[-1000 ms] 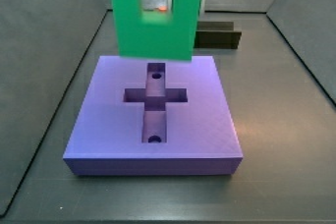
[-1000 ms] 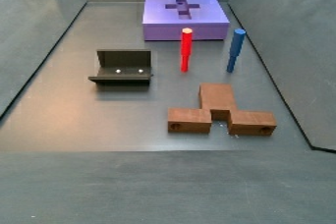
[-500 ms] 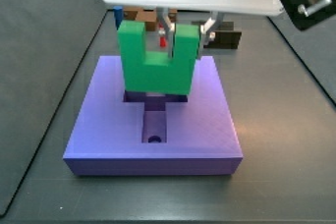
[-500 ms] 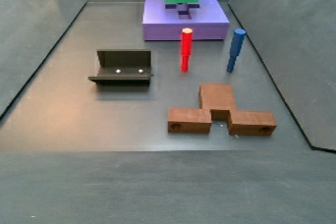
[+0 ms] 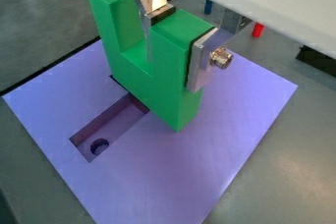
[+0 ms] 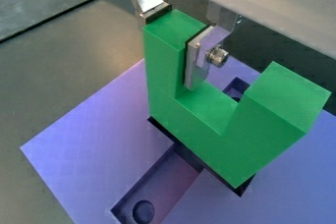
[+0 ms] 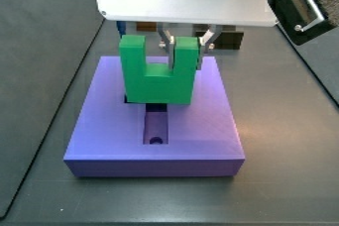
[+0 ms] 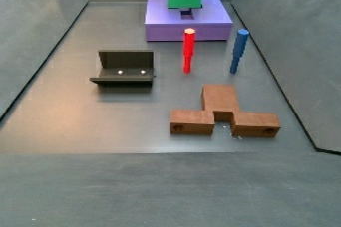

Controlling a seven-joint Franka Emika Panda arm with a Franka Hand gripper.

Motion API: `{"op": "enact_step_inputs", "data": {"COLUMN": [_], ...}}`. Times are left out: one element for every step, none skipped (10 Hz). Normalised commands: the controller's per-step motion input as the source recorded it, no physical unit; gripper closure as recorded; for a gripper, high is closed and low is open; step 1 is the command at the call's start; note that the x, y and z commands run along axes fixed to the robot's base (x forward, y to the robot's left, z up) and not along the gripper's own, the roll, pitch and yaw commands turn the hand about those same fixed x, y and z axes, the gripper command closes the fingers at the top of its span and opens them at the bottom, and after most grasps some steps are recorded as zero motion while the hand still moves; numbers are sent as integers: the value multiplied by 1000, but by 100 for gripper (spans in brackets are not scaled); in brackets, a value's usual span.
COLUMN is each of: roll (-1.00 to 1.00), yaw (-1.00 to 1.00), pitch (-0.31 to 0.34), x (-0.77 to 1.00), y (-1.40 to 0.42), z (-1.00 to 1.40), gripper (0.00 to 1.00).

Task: Pick up the green object. Move up. Move to above the board. Insert the green object.
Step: Insert the green object.

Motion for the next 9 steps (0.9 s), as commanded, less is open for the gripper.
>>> {"op": "enact_step_inputs", "data": {"roll": [66,56,44,63,64,77,34,77,137], "yaw": [57,71,91,69,97,80,77,80,86], "pitch": [-56,-69,-74,-50,-51,-66,-71,-79,-87], "x": [-17,-131,-154,-71,-74,-69,0,0,0], "y": [0,0,71,117,129,17,0,-69,-174], "z": [-211,-189,-111,-71,-31,-89,-143,-283,-400], "gripper": [100,100,100,100,100,100,100,100,100]}}
